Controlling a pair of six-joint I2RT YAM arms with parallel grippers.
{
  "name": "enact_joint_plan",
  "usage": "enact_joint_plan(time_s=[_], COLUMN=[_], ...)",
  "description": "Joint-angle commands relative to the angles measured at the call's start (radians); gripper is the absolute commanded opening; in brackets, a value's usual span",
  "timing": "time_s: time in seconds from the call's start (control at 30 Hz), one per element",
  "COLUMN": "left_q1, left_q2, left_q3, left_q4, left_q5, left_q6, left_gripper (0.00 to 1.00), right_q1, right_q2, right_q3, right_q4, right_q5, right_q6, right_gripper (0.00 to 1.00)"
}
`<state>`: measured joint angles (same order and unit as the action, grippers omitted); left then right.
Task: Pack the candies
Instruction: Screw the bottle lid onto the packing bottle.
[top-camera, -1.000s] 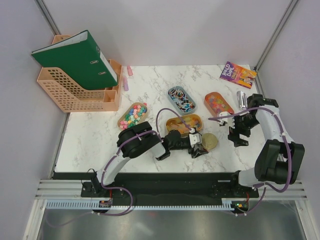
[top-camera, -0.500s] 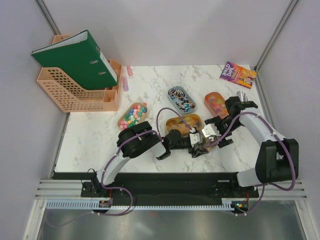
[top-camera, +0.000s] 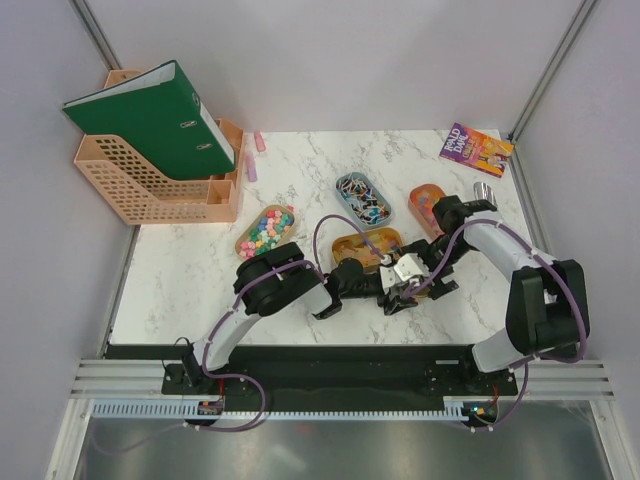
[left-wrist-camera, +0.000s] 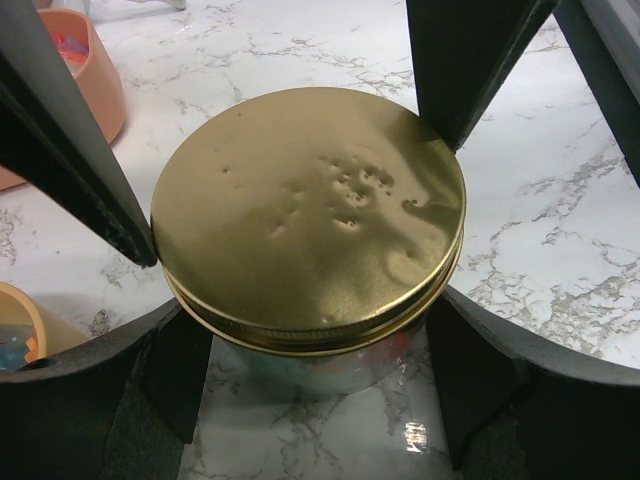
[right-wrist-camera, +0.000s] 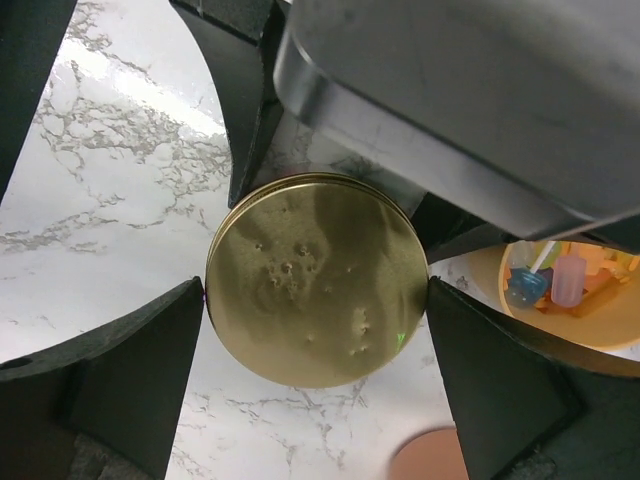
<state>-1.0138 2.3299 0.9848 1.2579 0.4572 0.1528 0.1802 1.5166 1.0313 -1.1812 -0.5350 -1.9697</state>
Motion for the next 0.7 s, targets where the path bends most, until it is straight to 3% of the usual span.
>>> enact_joint_plan(time_s=[0.0,0.1,0.17,0.33,0.47,0.63,0.67], left_q1=[0.02,0.02,0.018,0.02,0.023,0.024,0.026], left_q2=[0.088,0.086,0.083,0.08,0.08,0.072,0.069], left_q3=[-0.049,-0.055,-0.058,-0.061,-0.063,-0.064,-0.063], left_q4=[-0.308,-0.308,-0.308,-0.308,-0.307,-0.305,-0.307], left_q5=[-0.057,-0.058,-0.06,-0.063,-0.074,-0.08,-0.083], left_q6=[0.071,0.071,0.076,0.079,0.077,0.07,0.07], left_gripper=[0.02,0.02,0.02,0.02,0.02,0.02,0.02], right_q1=[0.011,0.013,0.013,0.013,0.021,0.024,0.022], right_q2=[0.022,0.033,0.037,0.048,0.042,0.083,0.109], right_q3=[0.033,0.042,0.052,0.064,0.009,-0.037,-0.037], right_q4=[-0.011,-0.008,-0.006,-0.018,-0.026,0.064,0.078], right_q5=[-0.011,-0.008,-0.008,0.012,0.026,0.026,0.036], right_q6=[-0.089,-0.063,-0.049,0.09,0.236,0.624,0.763], right_gripper=[0.98,0.98,0.93,0.62,0.51,0.44,0.43])
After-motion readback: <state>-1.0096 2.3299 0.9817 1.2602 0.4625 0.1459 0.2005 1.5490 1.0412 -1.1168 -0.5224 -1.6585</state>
